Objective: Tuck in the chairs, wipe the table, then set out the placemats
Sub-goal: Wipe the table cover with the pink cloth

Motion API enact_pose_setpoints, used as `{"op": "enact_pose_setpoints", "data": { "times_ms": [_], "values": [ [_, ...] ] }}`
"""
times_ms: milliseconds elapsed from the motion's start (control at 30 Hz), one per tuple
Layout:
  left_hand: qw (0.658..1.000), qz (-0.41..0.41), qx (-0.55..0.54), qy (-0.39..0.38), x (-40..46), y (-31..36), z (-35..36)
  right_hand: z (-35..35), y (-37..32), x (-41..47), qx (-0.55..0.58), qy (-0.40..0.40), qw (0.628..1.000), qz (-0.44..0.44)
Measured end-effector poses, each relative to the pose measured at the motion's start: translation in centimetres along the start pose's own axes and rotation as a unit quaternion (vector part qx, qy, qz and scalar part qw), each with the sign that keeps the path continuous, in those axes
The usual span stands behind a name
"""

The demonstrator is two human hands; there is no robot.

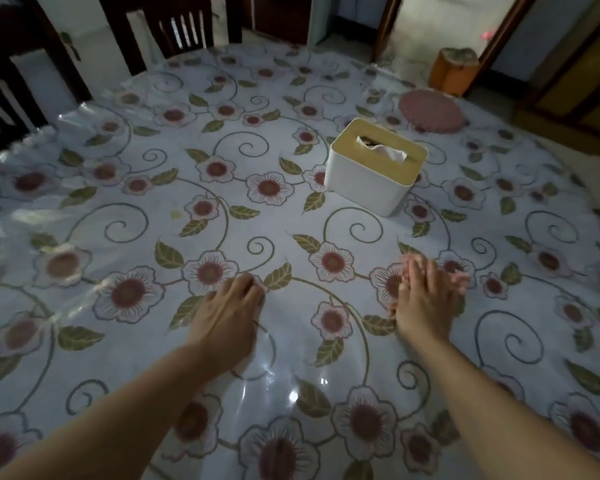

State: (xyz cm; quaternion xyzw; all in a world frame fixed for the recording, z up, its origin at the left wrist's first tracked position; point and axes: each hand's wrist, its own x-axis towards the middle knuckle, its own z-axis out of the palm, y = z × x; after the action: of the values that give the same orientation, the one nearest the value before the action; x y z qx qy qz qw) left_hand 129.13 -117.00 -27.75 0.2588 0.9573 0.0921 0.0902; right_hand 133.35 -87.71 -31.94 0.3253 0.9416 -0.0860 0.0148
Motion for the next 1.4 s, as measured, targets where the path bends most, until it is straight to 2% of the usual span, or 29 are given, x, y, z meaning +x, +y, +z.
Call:
{"op": "enact_pose_setpoints", "data": {
  "times_ms": [33, 67, 100, 167, 233, 267, 300, 333, 400, 433, 467, 500, 567, 633, 700, 733, 767, 867, 933, 967, 1033, 1133, 1200, 1267, 1300, 1333, 1400],
  "values": [
    [1.000, 0.005, -0.001, 0.005, 0.7, -0.2, 0.1, 0.1, -1.0, -0.1, -0.002, 0.012, 1.000, 0.009],
    [1.000, 0.004, -0.007, 0.013, 1.5, -0.3, 0.1, 0.4, -2.2, -0.4, -0.007, 0.029, 0.999, -0.027],
    [1.000, 0.000, -0.017, 0.021, 2.2, -0.3, 0.0, 0.7, -3.8, -1.2, 0.000, 0.032, 0.995, -0.097],
    [0.999, -0.013, -0.034, 0.029, 3.4, -0.2, -0.1, 1.3, -6.4, -3.3, 0.005, -0.035, 0.955, -0.296],
    [0.999, -0.023, -0.037, 0.025, 4.5, -0.2, -0.2, 1.1, -7.1, -3.8, 0.019, -0.111, 0.907, -0.405],
    [0.999, -0.026, -0.033, 0.022, 5.1, -0.2, -0.3, 0.9, -6.7, -2.7, 0.016, -0.104, 0.898, -0.428],
    [0.999, -0.029, -0.026, 0.015, 5.6, -0.2, -0.3, 1.1, -5.9, -1.4, 0.001, -0.072, 0.904, -0.422],
    [0.999, -0.035, -0.021, 0.013, 6.3, -0.4, -0.4, 1.2, -5.4, 0.5, -0.007, -0.033, 0.925, -0.378],
    [0.999, -0.044, -0.023, 0.022, 7.4, -0.9, -0.4, 1.3, -4.7, 4.1, -0.011, 0.016, 0.977, -0.215],
    [0.998, -0.049, -0.023, 0.030, 7.8, -1.2, -0.4, 1.3, -5.1, 5.4, -0.016, 0.021, 0.986, -0.163],
    [0.998, -0.054, -0.023, 0.037, 8.1, -1.4, -0.4, 1.4, -6.0, 6.1, -0.020, 0.021, 0.988, -0.152],
    [0.997, -0.056, -0.023, 0.046, 8.5, -1.6, -0.4, 1.6, -7.4, 6.4, -0.018, 0.013, 0.984, -0.174],
    [0.996, -0.058, -0.022, 0.059, 8.6, -1.7, -0.3, 2.1, -10.8, 5.7, 0.001, -0.031, 0.957, -0.289],
    [0.996, -0.062, -0.023, 0.062, 8.5, -1.8, -0.4, 2.7, -13.2, 4.5, 0.019, -0.073, 0.896, -0.437],
    [0.996, -0.068, -0.030, 0.058, 8.1, -2.3, -0.5, 2.5, -14.0, 5.2, 0.015, -0.094, 0.849, -0.519],
    [0.996, -0.070, -0.031, 0.053, 7.8, -2.6, -0.7, 2.4, -14.0, 6.4, 0.009, -0.088, 0.851, -0.517],
    [0.996, -0.068, -0.024, 0.044, 7.4, -3.0, -0.8, 2.2, -14.1, 7.6, 0.001, -0.074, 0.870, -0.488],
    [0.998, -0.058, -0.011, 0.038, 5.4, -4.2, -1.2, 2.2, -15.9, 9.6, -0.027, -0.049, 0.936, -0.348],
    [0.996, -0.051, -0.015, 0.066, 3.8, -5.4, -0.9, 2.6, -18.1, 8.4, -0.015, -0.049, 0.951, -0.304],
    [0.995, -0.054, -0.019, 0.079, 3.2, -5.9, -0.9, 2.6, -19.0, 7.2, -0.006, -0.055, 0.949, -0.310],
    [0.994, -0.066, -0.027, 0.085, 2.1, -7.0, -1.0, 3.3, -20.1, 3.3, 0.006, -0.058, 0.917, -0.393],
    [0.994, -0.074, -0.010, 0.077, 0.4, -9.0, -1.4, 4.3, -20.4, -4.9, 0.040, -0.071, 0.844, -0.530],
    [0.996, -0.062, 0.005, 0.066, -0.9, -10.0, -1.6, 4.7, -19.5, -8.6, 0.032, -0.081, 0.805, -0.587],
    [0.997, -0.040, 0.008, 0.064, -2.6, -10.7, -2.0, 4.4, -18.3, -9.1, 0.005, -0.069, 0.792, -0.606],
    [0.997, -0.033, 0.007, 0.066, -3.4, -11.1, -2.1, 4.0, -17.7, -8.4, -0.009, -0.045, 0.803, -0.594],
    [0.997, -0.028, 0.007, 0.067, -4.3, -11.5, -2.2, 3.8, -16.9, -7.7, -0.028, -0.012, 0.830, -0.558],
    [0.998, -0.024, 0.009, 0.062, -6.2, -12.3, -2.2, 3.3, -15.2, -6.3, -0.054, 0.006, 0.915, -0.400]
  ]
}}
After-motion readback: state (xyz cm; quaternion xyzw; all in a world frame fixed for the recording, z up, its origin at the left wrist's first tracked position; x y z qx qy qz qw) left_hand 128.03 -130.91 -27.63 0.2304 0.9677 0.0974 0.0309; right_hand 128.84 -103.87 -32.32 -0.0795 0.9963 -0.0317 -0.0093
